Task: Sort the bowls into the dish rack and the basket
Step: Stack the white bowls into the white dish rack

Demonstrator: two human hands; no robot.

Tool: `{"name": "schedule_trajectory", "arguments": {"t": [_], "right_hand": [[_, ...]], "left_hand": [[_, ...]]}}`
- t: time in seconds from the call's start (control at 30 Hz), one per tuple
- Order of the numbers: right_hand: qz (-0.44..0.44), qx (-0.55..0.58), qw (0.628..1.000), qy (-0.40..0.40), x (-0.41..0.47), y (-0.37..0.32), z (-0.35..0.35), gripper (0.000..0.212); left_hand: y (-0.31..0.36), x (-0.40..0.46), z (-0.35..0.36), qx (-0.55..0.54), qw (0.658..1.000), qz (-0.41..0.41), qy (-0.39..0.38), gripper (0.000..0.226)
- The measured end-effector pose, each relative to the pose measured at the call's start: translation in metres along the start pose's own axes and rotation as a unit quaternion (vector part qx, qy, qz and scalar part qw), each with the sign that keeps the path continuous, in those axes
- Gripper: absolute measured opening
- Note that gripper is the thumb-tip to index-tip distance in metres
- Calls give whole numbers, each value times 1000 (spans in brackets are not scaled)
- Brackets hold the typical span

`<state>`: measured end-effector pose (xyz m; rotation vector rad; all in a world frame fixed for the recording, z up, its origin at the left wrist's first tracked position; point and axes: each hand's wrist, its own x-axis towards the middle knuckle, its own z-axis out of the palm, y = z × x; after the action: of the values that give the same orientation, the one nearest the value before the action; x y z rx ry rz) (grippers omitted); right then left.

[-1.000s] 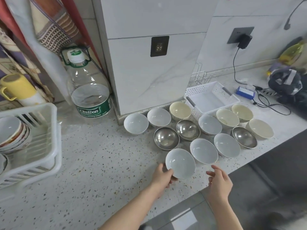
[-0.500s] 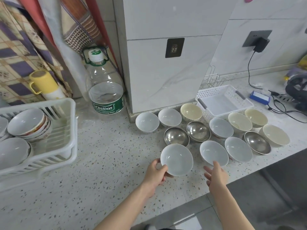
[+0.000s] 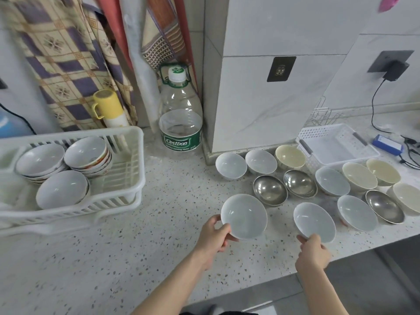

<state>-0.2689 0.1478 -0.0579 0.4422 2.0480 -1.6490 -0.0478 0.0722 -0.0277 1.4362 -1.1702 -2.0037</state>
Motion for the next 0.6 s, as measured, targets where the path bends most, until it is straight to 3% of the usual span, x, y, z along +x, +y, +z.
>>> {"name": "schedule_trajectory", "arguments": {"t": [0.3,0.47,0.6], "right_hand": [[-53,31,998,-29,-83,20,43,28],[-126,11,986,-113,-140,21,80,30],[-210,-19,962,-173,-190,18,103,17]], "left_hand": [[24,-36,-86,-15,999,31,17,31],[40,-50,-141,-37,996,74,38,33],[52,-63,-185,-84,989,109,53,35]]}}
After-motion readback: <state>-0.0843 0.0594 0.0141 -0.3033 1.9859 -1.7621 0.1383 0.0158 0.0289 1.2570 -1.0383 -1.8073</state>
